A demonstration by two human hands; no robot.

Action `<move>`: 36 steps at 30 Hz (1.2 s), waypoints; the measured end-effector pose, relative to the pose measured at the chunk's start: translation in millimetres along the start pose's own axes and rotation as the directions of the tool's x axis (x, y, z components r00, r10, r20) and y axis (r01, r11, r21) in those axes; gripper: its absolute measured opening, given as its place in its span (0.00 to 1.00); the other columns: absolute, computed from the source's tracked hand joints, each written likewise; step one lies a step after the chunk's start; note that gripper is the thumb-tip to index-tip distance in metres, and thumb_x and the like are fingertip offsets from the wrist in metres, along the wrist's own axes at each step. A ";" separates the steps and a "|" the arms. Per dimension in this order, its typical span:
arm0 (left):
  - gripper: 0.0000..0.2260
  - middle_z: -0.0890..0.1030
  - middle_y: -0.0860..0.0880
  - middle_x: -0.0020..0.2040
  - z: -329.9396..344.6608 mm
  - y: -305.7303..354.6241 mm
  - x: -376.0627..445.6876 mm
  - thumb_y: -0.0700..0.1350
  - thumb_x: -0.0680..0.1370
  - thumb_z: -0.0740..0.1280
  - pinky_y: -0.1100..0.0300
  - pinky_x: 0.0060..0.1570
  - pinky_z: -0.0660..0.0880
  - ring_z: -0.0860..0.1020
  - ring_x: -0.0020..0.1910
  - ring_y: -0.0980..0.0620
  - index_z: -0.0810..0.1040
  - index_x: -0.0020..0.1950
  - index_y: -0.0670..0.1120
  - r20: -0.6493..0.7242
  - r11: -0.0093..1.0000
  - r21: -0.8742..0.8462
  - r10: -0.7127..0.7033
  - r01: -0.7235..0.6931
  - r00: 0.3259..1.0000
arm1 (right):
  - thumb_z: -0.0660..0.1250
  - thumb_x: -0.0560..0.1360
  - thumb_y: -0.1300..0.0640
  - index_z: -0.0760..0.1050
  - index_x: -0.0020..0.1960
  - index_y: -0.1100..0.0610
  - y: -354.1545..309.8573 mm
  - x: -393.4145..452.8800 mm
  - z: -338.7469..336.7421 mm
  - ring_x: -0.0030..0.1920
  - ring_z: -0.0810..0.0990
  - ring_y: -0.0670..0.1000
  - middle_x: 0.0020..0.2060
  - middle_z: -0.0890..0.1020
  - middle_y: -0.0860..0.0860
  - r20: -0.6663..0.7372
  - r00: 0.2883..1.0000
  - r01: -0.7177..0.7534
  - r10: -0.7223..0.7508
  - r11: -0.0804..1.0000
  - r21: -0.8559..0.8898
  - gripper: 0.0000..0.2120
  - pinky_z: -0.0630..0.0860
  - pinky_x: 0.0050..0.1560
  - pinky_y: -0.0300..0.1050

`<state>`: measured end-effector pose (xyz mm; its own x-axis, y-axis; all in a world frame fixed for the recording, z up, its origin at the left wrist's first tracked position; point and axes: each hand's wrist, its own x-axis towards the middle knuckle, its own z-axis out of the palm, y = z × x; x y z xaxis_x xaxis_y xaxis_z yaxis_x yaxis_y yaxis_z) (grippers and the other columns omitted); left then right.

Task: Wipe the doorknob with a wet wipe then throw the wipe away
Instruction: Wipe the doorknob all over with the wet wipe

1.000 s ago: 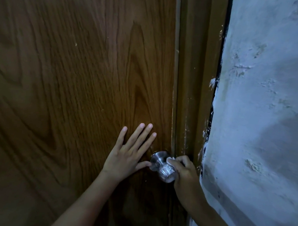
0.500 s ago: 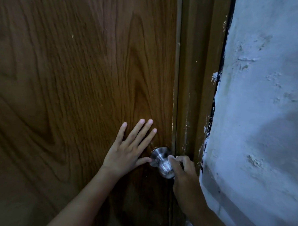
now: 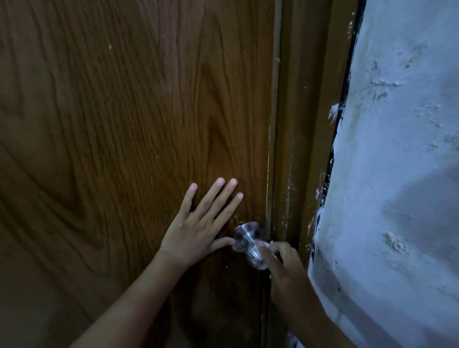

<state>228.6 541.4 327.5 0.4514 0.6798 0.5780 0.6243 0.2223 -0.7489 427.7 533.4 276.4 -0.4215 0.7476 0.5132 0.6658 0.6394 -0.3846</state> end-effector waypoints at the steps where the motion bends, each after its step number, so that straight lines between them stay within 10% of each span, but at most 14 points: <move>1: 0.41 0.48 0.47 0.76 0.0 -0.1 0.1 0.72 0.71 0.51 0.42 0.70 0.42 0.49 0.74 0.47 0.51 0.75 0.47 0.000 1.000 0.002 -0.001 0.001 1.000 | 0.78 0.55 0.72 0.78 0.54 0.62 2.4 -0.9 -0.8 0.40 0.82 0.54 0.42 0.82 0.59 -0.015 1.000 0.003 -0.003 1.000 0.019 0.28 0.80 0.34 0.39; 7: 0.41 0.51 0.46 0.76 -0.1 -0.1 0.2 0.72 0.70 0.52 0.42 0.70 0.43 0.50 0.74 0.46 0.53 0.75 0.47 -0.001 1.000 0.000 -0.002 0.002 1.000 | 0.72 0.62 0.75 0.78 0.53 0.66 2.8 19.8 -3.4 0.42 0.80 0.60 0.44 0.80 0.63 -0.068 0.995 -0.063 0.067 0.996 0.059 0.20 0.79 0.41 0.47; 12: 0.41 0.50 0.46 0.76 0.1 0.5 -0.1 0.72 0.70 0.53 0.42 0.70 0.43 0.49 0.74 0.46 0.53 0.75 0.47 0.006 1.000 -0.014 -0.004 0.004 1.000 | 0.75 0.59 0.73 0.79 0.50 0.58 -9.1 10.0 -1.6 0.40 0.80 0.53 0.41 0.81 0.55 -0.016 0.999 0.051 -0.050 0.998 0.047 0.22 0.73 0.36 0.35; 18: 0.41 0.54 0.46 0.75 -1.6 -0.9 1.1 0.72 0.71 0.52 0.42 0.70 0.43 0.51 0.74 0.47 0.53 0.75 0.47 0.015 1.000 -0.002 -0.005 0.005 1.000 | 0.57 0.77 0.67 0.73 0.60 0.64 13.2 25.0 -8.0 0.48 0.73 0.49 0.52 0.75 0.59 -0.058 0.985 -0.147 0.165 0.960 0.237 0.13 0.64 0.45 0.32; 25: 0.42 0.54 0.45 0.75 -1.5 -1.4 1.0 0.72 0.70 0.52 0.42 0.70 0.44 0.52 0.74 0.47 0.53 0.75 0.47 0.013 1.000 -0.012 -0.007 0.007 1.000 | 0.75 0.59 0.71 0.80 0.48 0.60 -0.9 16.6 -8.3 0.39 0.79 0.58 0.40 0.81 0.58 -0.020 1.000 0.006 -0.007 1.000 -0.026 0.19 0.78 0.32 0.50; 36: 0.41 0.52 0.46 0.76 -1.1 -1.3 0.3 0.71 0.71 0.51 0.42 0.70 0.42 0.50 0.74 0.46 0.51 0.75 0.46 0.030 1.000 -0.021 -0.003 0.004 1.000 | 0.78 0.56 0.68 0.79 0.47 0.57 -2.3 19.6 -4.8 0.39 0.78 0.51 0.42 0.81 0.54 -0.020 0.997 0.075 -0.075 0.997 -0.020 0.21 0.71 0.33 0.34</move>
<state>228.6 540.5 329.0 0.4303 0.6994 0.5706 0.6390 0.2105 -0.7398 420.9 545.7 290.9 -0.4584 0.6936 0.5557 0.6441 0.6901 -0.3299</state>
